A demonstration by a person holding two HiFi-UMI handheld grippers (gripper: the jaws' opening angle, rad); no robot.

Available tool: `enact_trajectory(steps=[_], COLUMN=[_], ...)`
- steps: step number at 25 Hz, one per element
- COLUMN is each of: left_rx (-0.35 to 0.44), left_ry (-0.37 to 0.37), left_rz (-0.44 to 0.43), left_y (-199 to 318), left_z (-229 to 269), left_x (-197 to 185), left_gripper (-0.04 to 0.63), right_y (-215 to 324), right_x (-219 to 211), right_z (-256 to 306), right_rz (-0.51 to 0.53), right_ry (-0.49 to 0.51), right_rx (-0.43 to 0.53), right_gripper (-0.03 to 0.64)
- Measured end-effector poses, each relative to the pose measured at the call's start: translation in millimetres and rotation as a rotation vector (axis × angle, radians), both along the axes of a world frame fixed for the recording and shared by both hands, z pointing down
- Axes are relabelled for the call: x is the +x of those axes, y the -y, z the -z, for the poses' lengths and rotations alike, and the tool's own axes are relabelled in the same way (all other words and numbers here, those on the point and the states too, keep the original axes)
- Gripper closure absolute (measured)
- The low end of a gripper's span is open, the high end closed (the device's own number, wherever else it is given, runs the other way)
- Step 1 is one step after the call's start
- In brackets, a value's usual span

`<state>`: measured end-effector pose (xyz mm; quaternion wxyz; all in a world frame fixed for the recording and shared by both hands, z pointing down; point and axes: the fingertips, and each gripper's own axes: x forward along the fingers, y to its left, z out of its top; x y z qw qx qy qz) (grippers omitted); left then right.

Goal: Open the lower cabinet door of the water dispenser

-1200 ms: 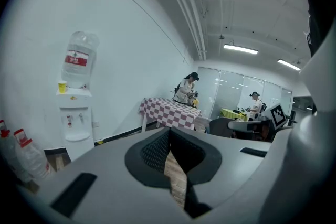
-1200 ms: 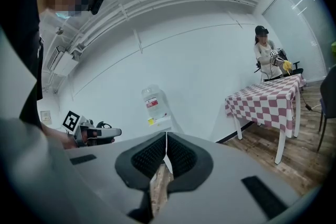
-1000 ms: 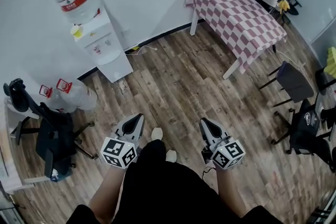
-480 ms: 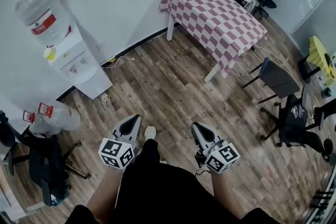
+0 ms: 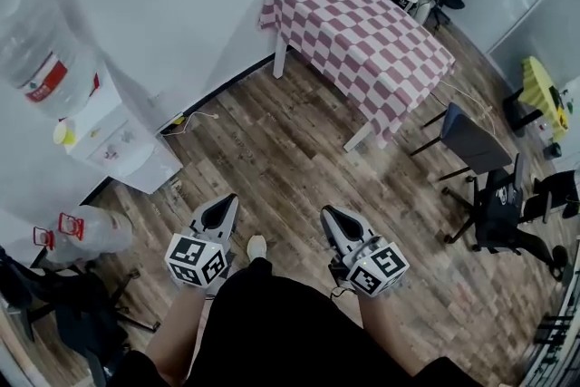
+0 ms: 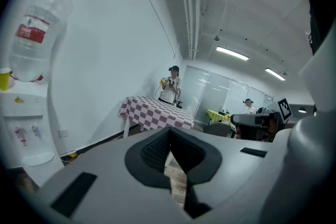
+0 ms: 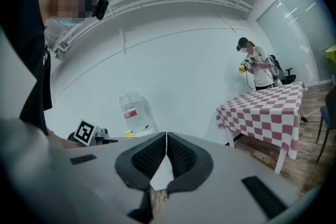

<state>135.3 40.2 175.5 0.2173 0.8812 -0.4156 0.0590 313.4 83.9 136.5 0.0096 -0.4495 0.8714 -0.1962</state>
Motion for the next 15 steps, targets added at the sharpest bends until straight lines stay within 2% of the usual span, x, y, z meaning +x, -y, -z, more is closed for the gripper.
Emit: enact_trajectory(steps=[9, 15], left_rx=[-0.005, -0.014], left_ry=[-0.033, -0.067], left_rz=[-0.055, -0.01], left_y=[79, 104], left_z=[-10, -15], left_x=[-15, -33], left_gripper=[0.581, 0.581], right_y=[69, 93], right_x=[-27, -42], right_z=[-6, -6], right_rz=[-0.011, 0.012], right_ry=[-0.027, -0.033], right_rx=[-0.019, -0.03], right_gripper=[0.594, 0.594])
